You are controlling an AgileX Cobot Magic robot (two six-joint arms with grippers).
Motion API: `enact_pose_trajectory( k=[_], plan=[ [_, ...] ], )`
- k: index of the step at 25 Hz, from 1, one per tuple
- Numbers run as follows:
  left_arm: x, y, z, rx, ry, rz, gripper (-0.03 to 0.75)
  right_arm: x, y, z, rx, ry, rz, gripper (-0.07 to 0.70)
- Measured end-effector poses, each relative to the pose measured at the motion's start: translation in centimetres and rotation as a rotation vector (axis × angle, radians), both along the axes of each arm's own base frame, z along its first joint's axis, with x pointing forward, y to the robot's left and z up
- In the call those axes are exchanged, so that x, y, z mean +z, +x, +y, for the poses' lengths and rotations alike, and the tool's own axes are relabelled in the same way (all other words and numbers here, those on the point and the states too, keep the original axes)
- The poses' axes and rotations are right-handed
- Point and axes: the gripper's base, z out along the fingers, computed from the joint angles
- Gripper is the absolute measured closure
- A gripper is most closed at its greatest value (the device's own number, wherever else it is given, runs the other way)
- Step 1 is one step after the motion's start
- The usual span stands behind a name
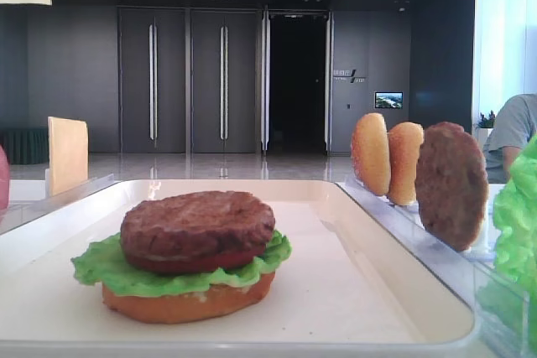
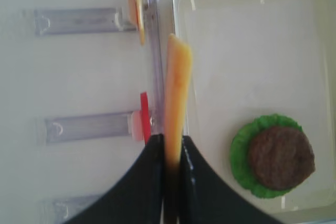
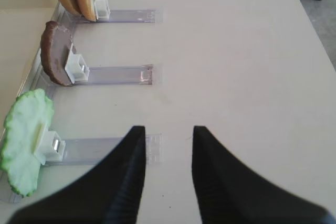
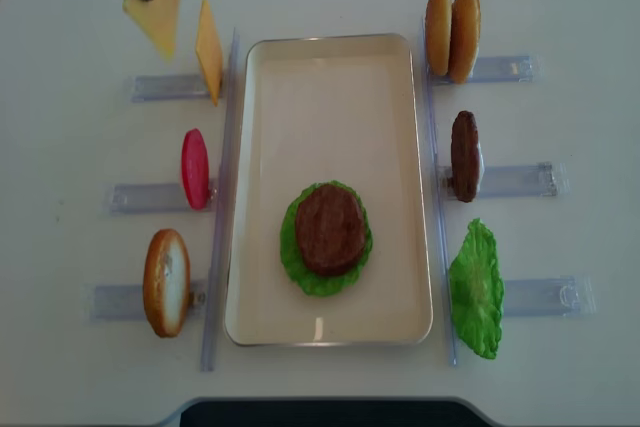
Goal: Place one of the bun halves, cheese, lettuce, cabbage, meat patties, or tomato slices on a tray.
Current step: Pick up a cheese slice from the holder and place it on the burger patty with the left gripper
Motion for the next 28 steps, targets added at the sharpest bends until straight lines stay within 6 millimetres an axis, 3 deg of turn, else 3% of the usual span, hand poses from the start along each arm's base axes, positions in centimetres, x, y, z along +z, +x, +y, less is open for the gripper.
enact_pose_trajectory(
  k=[10,15,21,28],
  plan=[
    [-2.5,-11.5,3.2,0.023,-0.014,0.035,0.685,0.0,0.0,0.0,0.000,0.000,0.000,0.388],
    [-3.8,-15.1,4.2,0.047,-0.032,0.016,0.685,0.0,0.0,0.0,0.000,0.000,0.000,0.388],
    [-4.5,-15.9,4.1,0.054,-0.095,-0.030,0.685,0.0,0.0,0.0,0.000,0.000,0.000,0.388],
    [-4.8,-13.9,2.0,-0.015,-0.264,-0.074,0.685,0.0,0.0,0.0,0.000,0.000,0.000,0.388]
  ],
)
